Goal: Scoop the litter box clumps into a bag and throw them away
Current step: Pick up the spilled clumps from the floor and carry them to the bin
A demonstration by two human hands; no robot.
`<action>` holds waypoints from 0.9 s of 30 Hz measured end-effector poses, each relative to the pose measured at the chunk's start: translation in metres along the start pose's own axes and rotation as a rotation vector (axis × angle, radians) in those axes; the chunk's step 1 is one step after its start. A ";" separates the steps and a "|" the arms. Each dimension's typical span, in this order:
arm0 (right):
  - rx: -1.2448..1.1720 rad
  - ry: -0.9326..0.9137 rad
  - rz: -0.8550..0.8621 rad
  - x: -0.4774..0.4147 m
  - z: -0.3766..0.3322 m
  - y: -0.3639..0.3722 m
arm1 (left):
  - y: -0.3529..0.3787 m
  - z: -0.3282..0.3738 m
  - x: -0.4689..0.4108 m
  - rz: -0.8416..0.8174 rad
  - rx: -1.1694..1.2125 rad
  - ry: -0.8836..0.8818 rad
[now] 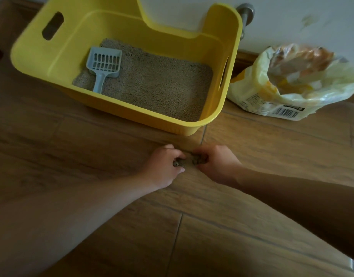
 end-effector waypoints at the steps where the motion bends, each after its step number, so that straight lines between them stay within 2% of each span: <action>1: 0.016 -0.003 0.010 -0.001 0.000 0.001 | 0.000 0.000 0.000 0.005 0.000 -0.002; 13: -0.014 0.013 0.077 0.002 -0.004 -0.001 | -0.010 -0.005 0.007 0.016 0.073 -0.032; 17: -0.012 0.004 0.062 0.010 -0.009 -0.003 | -0.024 -0.008 0.020 0.077 0.085 -0.040; 22: -0.025 0.013 0.037 0.017 -0.027 0.003 | -0.047 -0.021 0.042 0.092 0.086 -0.108; 27: -0.061 -0.063 0.038 0.014 -0.056 0.013 | -0.063 -0.036 0.055 0.096 0.102 -0.172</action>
Point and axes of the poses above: each hand's wrist, its own x-axis away from the middle knuckle, its own y-axis out of the palm, z = x × y, the point moved 3 cm from there along -x, towards the middle knuckle, and after that the axes turned 15 degrees about y, right-handed, at the moved point
